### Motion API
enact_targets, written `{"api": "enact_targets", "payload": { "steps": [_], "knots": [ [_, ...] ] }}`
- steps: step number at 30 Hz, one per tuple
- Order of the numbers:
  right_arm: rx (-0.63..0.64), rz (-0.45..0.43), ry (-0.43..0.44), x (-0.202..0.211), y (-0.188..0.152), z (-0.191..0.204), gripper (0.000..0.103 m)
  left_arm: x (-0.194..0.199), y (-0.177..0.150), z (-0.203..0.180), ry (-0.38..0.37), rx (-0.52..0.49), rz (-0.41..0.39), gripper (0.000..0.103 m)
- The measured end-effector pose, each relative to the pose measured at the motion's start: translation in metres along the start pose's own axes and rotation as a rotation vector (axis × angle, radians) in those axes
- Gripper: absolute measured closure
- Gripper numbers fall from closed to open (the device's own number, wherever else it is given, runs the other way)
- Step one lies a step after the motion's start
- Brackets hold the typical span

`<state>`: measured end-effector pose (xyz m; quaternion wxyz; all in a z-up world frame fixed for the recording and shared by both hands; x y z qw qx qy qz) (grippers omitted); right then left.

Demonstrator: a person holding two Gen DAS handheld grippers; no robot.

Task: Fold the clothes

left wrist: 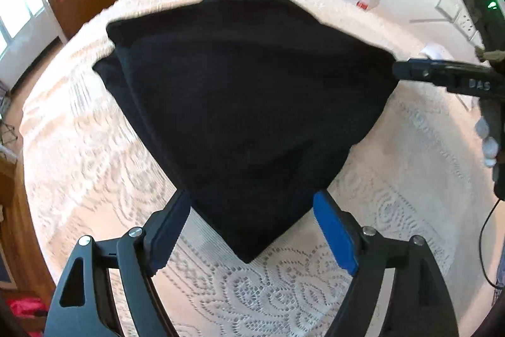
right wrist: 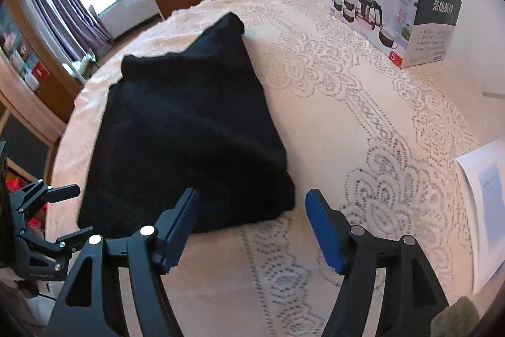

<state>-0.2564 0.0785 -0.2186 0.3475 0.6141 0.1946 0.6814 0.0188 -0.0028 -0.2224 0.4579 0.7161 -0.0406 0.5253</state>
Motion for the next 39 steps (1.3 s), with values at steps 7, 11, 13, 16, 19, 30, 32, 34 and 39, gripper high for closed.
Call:
{"api": "enact_targets", "payload": {
  "steps": [7,11,13,16,19,30,32,34,39],
  "knots": [
    [0.112,0.016,-0.003,-0.021,-0.011,0.005,0.034,-0.013,-0.002,0.003,0.044,0.036,-0.029,0.022],
    [0.178,0.025,0.0,-0.034,-0.02,0.011,0.026,-0.015,-0.004,0.007,0.042,0.077,-0.032,0.02],
    [0.196,0.015,0.011,-0.036,-0.022,0.014,0.018,-0.013,-0.006,0.008,0.043,0.085,-0.024,0.02],
    [0.212,-0.003,0.031,-0.038,-0.026,0.019,0.007,-0.004,-0.008,0.016,0.063,0.087,-0.022,0.021],
    [0.216,0.019,0.025,-0.041,-0.027,0.02,0.002,-0.007,-0.01,0.018,0.064,0.104,-0.035,0.021],
    [0.208,0.039,0.076,-0.031,-0.027,0.02,0.023,-0.004,-0.016,0.0,0.082,0.085,-0.065,0.022],
    [0.216,0.028,0.084,-0.032,-0.027,0.02,0.022,-0.005,-0.016,-0.002,0.099,0.077,-0.079,0.021],
    [0.246,0.021,0.095,-0.031,-0.029,0.024,0.017,-0.006,-0.015,-0.001,0.1,0.073,-0.086,0.019],
    [0.272,0.002,0.084,-0.03,-0.029,0.031,0.004,-0.011,-0.012,-0.001,0.082,0.06,-0.096,0.02]
  ]
}}
Point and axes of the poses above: each gripper's, at about its wrist camera, not at the fingertips, and x roughly against the way its jaws point, z to its left, y to its top, the point moved 9 cm from there along -x, roughly the way its jaws point, and after that the axes turned 13 degrees about -z, right-handed, at the moved point
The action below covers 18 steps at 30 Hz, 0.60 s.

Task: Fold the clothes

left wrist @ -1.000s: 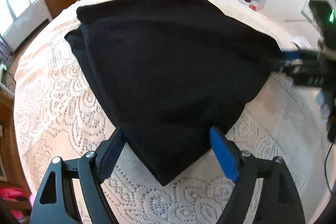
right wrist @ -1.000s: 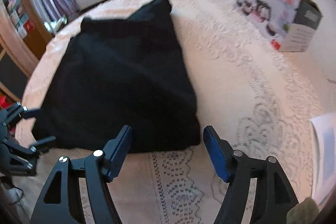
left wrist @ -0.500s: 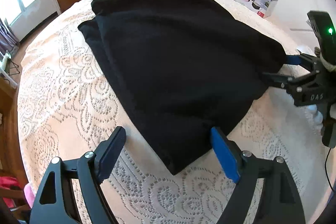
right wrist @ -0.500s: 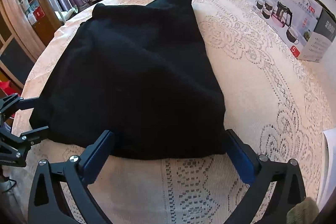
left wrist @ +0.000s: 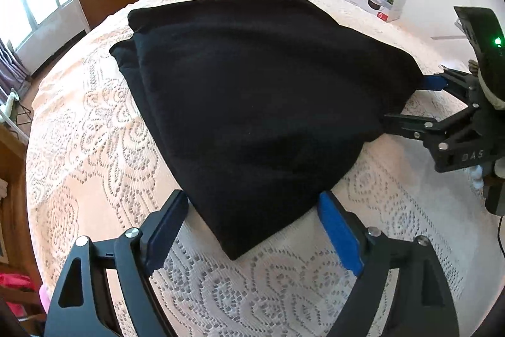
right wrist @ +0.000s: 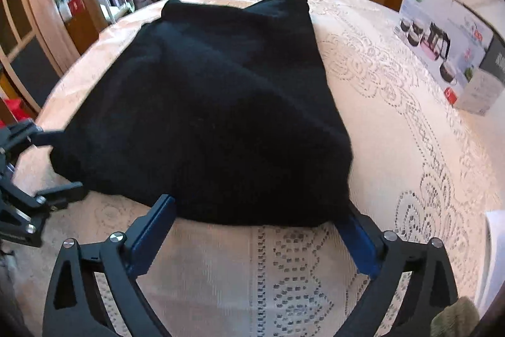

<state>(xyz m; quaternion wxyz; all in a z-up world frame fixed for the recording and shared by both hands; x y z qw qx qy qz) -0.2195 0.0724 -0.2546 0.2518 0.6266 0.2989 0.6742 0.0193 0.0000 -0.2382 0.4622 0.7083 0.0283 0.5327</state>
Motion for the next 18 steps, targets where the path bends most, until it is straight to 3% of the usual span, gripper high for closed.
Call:
{"api": "enact_targets", "payload": {
  "steps": [1,2,3,4,6,12,18],
  "knots": [
    [-0.002,-0.001,-0.01,0.001,0.001,-0.001,0.006,0.001,0.001,0.0,-0.007,-0.007,-0.004,0.022],
    [-0.003,-0.001,-0.02,0.002,0.002,-0.001,0.018,0.003,0.002,-0.001,-0.016,-0.016,-0.007,0.038],
    [-0.005,-0.002,-0.03,0.004,0.003,-0.002,0.045,0.006,0.003,-0.002,-0.024,-0.03,-0.01,0.065],
    [-0.04,0.003,-0.02,0.005,0.004,-0.006,0.058,0.008,0.004,-0.002,-0.033,-0.039,-0.005,0.077],
    [-0.13,0.016,0.02,0.008,0.007,-0.013,0.076,0.011,0.005,-0.001,-0.063,-0.039,0.02,0.089],
    [-0.134,-0.053,0.035,0.039,0.035,0.013,0.079,0.055,0.043,0.02,-0.111,-0.055,-0.057,0.091],
    [-0.177,-0.091,0.073,0.09,0.067,0.054,0.079,0.102,0.059,0.051,-0.223,-0.111,-0.033,0.091]
  ]
}}
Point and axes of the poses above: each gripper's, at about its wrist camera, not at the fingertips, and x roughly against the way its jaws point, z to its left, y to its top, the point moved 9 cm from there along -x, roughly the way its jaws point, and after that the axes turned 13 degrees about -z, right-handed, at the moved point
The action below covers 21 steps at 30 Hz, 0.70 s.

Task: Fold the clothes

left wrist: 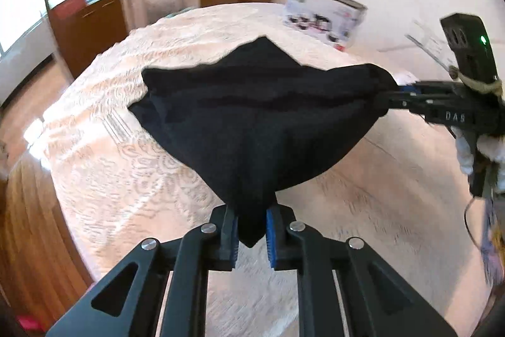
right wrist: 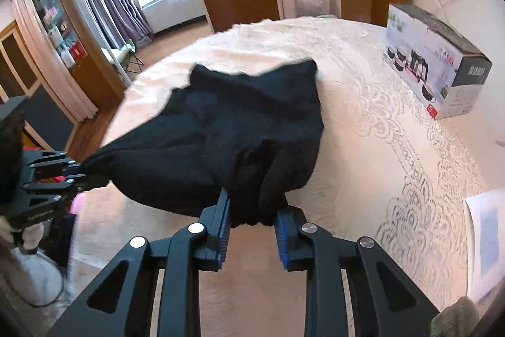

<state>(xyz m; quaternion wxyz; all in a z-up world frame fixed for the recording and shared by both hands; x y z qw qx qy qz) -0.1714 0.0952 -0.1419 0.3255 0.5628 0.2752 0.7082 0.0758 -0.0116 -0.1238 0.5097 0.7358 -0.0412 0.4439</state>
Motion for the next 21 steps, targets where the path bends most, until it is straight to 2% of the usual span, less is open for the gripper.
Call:
{"api": "enact_targets", "payload": {
  "steps": [4,6,10,13,14,15,17,18,19,21],
  "knots": [
    [-0.066,0.047,0.016,0.009,-0.008,0.024,0.079,0.006,0.002,0.019,-0.093,-0.022,0.072,0.091],
    [-0.08,0.053,-0.003,0.006,-0.002,0.023,0.079,-0.004,0.02,0.033,-0.122,-0.024,0.077,0.091],
    [-0.103,0.006,-0.036,-0.022,0.047,0.012,0.079,-0.029,0.067,0.066,-0.165,-0.007,0.062,0.091],
    [-0.15,-0.006,-0.05,-0.062,0.084,-0.01,0.078,-0.072,0.096,0.103,-0.13,-0.011,0.075,0.091],
    [-0.166,0.002,-0.066,-0.077,0.091,-0.02,0.07,-0.09,0.102,0.114,-0.112,-0.02,0.09,0.09],
    [-0.182,0.01,-0.081,-0.093,0.099,-0.029,0.059,-0.107,0.105,0.122,-0.091,-0.026,0.107,0.085],
    [-0.225,0.021,-0.149,-0.113,0.106,-0.051,0.049,-0.136,0.108,0.139,-0.034,-0.03,0.127,0.079],
    [-0.276,0.004,-0.167,-0.117,0.109,-0.063,0.049,-0.142,0.107,0.146,-0.004,-0.025,0.131,0.076],
    [-0.315,-0.014,-0.172,-0.115,0.11,-0.07,0.048,-0.143,0.106,0.152,0.002,-0.007,0.13,0.073],
    [-0.357,-0.04,-0.184,-0.109,0.108,-0.078,0.034,-0.138,0.104,0.161,0.002,0.036,0.121,0.061]
  ]
}}
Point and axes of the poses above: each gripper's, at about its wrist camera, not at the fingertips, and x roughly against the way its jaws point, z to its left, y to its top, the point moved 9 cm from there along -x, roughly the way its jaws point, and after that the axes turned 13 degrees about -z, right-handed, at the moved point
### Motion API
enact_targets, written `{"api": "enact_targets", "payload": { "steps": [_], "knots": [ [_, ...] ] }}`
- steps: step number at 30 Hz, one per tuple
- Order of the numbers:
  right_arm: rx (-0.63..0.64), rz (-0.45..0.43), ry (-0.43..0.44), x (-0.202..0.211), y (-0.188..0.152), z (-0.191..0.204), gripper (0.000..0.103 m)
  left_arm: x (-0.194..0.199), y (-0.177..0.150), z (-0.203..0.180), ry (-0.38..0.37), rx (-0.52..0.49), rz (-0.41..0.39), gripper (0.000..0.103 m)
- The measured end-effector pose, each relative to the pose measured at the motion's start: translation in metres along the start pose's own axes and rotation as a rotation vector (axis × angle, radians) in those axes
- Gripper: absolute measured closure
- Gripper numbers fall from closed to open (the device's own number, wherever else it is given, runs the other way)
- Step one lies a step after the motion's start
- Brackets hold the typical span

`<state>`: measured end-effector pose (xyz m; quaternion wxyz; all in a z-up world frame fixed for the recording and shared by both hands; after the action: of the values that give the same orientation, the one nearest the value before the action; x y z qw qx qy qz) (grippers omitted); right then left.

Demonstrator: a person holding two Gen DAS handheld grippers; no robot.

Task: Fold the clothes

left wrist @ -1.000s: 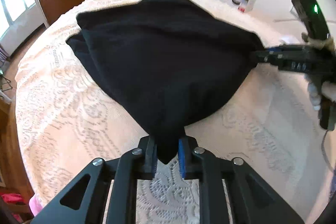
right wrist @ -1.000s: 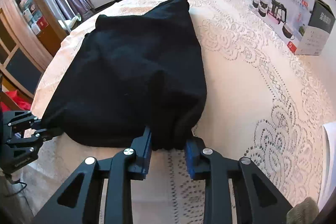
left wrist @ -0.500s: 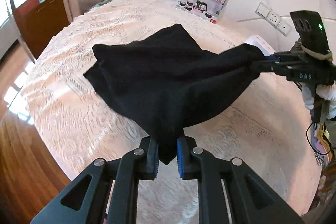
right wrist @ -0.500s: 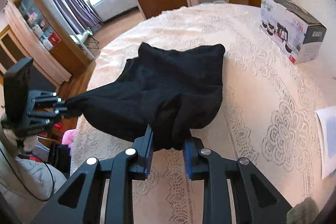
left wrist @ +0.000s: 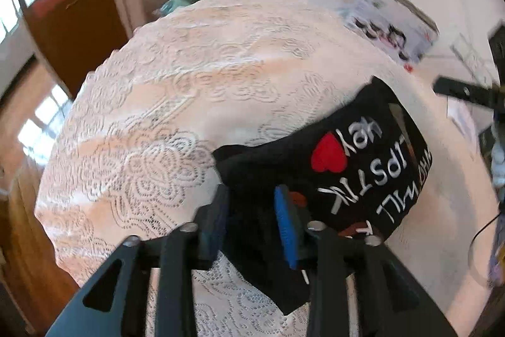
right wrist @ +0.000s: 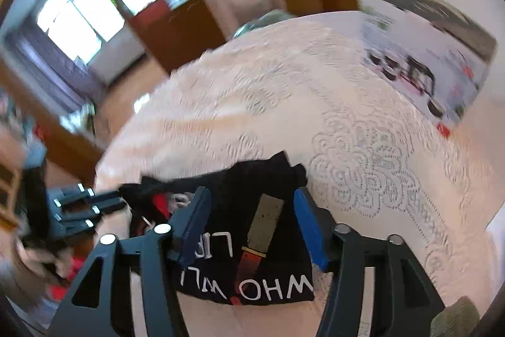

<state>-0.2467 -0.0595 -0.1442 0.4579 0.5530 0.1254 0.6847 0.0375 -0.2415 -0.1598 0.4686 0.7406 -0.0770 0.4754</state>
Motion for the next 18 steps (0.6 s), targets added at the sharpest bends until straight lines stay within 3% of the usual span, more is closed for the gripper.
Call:
{"api": "enact_targets", "payload": {
  "steps": [4,7,11,12,13,14,15,18],
  "knots": [
    [0.032,0.057,-0.055,0.005,-0.023,-0.01,0.033,0.014,-0.026,0.0,-0.002,0.068,0.022,0.059],
    [0.045,0.123,-0.064,0.003,-0.047,-0.012,0.038,0.015,-0.046,-0.014,-0.027,0.096,0.042,0.059],
    [0.04,0.146,-0.061,-0.006,-0.066,-0.02,0.038,-0.001,-0.064,-0.027,-0.024,0.115,0.062,0.06],
    [0.031,0.158,-0.054,-0.01,-0.07,-0.021,0.038,-0.004,-0.067,-0.03,-0.029,0.123,0.063,0.065],
    [0.022,0.173,-0.045,-0.014,-0.076,-0.022,0.039,-0.006,-0.071,-0.03,-0.022,0.132,0.06,0.097],
    [0.021,0.196,-0.034,-0.016,-0.082,-0.019,0.065,-0.006,-0.075,-0.027,-0.011,0.147,0.061,0.099],
    [0.011,0.212,-0.056,-0.017,-0.086,-0.024,0.101,-0.006,-0.078,-0.025,-0.001,0.162,0.062,0.099],
    [-0.046,0.243,-0.145,-0.017,-0.096,-0.048,0.1,-0.001,-0.095,-0.021,0.007,0.184,0.096,0.098]
  ]
}}
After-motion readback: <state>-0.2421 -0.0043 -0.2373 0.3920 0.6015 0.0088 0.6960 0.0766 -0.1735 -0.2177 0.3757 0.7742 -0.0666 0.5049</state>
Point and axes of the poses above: each gripper's, at about its wrist camera, not at the fingertips, and x roughly against the way its jaws point, z to its left, y to its top, the point moved 9 cm from there along -x, roughly the way its jaws point, and after that the axes turned 13 degrees about -z, right-handed, at the moved point
